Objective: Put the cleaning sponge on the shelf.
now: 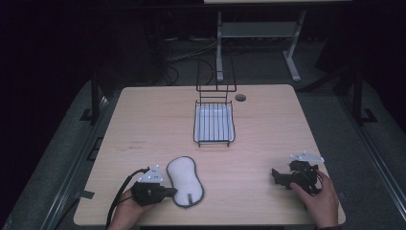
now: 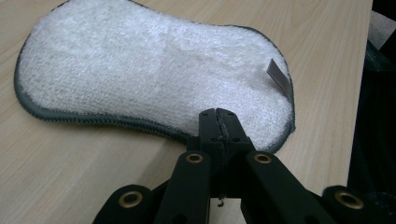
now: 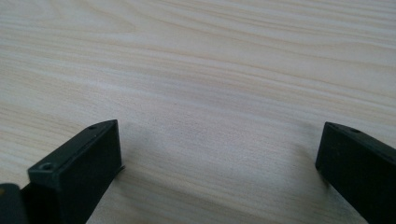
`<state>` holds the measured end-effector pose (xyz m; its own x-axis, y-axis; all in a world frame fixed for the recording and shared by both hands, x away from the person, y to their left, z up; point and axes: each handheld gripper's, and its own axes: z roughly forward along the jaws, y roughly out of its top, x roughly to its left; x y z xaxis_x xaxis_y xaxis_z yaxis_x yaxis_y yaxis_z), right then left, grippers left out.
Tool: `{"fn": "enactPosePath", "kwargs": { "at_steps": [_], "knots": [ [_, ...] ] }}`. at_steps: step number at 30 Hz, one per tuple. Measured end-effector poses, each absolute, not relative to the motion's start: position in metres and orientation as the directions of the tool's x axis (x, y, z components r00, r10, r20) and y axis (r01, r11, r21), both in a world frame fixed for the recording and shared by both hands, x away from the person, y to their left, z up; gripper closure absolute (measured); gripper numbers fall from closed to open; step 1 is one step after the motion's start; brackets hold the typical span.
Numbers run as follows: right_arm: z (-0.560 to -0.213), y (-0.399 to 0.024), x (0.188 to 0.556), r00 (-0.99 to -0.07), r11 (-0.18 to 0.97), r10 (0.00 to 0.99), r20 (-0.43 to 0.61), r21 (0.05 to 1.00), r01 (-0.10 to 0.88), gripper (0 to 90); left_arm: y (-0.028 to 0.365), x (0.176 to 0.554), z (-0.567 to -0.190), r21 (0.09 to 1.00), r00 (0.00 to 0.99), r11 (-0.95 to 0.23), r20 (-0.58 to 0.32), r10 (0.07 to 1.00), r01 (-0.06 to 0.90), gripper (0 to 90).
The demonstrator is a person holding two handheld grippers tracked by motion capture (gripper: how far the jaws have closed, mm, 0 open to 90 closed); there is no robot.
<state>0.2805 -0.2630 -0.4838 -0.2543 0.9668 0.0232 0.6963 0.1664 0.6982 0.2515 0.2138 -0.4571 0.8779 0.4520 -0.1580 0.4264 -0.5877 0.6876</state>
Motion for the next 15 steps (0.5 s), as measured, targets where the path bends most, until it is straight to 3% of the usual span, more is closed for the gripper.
{"fn": "enactPosePath", "kwargs": {
  "at_steps": [15],
  "knots": [
    [-0.484,-0.263,0.280,-0.254,0.167,0.967,0.023,0.698,0.696,0.0,0.204,0.254,-0.451,0.701,0.877,-0.573,-0.165,0.450,0.426,86.7]
  ]
}}
